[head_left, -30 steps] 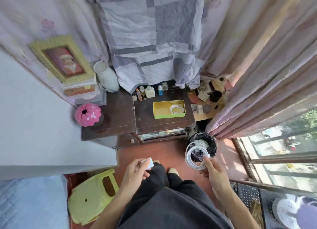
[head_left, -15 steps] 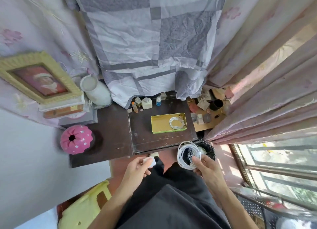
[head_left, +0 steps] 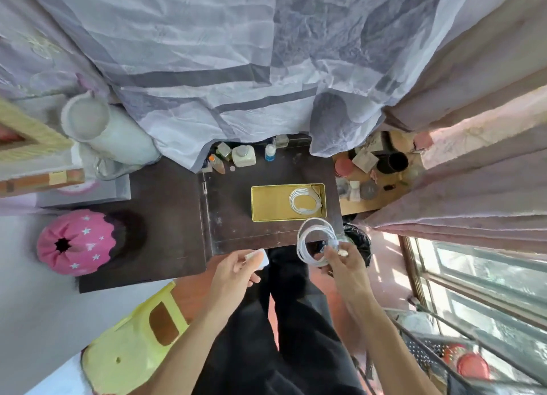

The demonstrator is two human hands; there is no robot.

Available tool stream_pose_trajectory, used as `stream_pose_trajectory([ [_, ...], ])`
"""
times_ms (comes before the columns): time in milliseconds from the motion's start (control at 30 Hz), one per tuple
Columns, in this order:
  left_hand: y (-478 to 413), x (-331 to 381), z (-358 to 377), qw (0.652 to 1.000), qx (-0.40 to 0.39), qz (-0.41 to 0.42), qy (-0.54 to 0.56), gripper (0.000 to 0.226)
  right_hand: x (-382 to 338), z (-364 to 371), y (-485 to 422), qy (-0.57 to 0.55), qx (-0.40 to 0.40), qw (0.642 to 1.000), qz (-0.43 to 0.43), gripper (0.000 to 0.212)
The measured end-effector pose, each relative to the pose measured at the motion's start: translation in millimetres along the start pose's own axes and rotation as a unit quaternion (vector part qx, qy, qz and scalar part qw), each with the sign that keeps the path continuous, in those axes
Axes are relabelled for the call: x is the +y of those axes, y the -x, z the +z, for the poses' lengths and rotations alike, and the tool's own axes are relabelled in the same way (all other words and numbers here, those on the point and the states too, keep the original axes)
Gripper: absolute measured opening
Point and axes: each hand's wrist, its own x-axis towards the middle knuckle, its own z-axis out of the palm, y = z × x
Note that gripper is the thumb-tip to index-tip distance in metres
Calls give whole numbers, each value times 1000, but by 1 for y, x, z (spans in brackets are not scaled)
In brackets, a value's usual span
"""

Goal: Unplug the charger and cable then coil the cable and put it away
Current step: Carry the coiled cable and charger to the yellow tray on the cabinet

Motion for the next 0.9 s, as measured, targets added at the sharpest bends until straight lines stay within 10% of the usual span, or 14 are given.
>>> stream_pose_trajectory([
  [700,-98,-48,36,997,50,-50,-21,10,9,87,-231,219,74,972,32,38],
  [900,-109,-43,34,997,28,-53,-44,19,9,94,-232,416,124,900,-24,39],
])
